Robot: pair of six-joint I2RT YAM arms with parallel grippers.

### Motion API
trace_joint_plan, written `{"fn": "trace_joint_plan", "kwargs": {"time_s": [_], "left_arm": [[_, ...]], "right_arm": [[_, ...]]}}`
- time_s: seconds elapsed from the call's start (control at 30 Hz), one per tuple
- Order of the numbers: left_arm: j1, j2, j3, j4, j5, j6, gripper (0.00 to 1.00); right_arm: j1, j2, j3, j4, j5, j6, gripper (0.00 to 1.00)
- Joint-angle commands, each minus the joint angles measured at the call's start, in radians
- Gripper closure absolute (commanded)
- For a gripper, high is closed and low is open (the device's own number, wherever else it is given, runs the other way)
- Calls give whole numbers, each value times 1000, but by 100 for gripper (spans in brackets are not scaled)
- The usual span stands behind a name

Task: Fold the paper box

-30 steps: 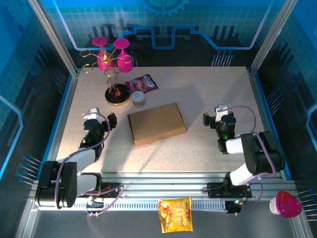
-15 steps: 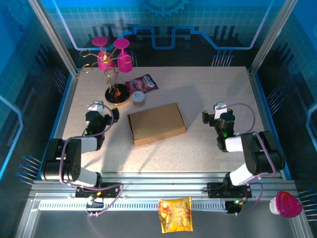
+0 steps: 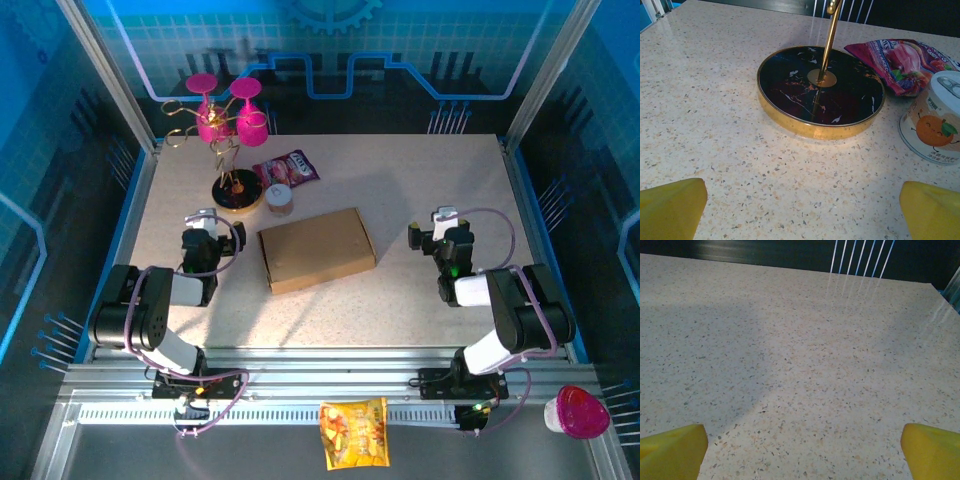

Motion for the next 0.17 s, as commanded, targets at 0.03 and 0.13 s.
{"fn": "trace_joint_plan", "kwargs": {"time_s": [0.03,0.13], "left_arm": [[-4,-3,14,32,-17,16,1],[-4,-3,14,31,-17,16,1]], "right_arm": [[-15,3,26,-1,-37,4,0],[-15,3,23,4,-37,3,0]]}}
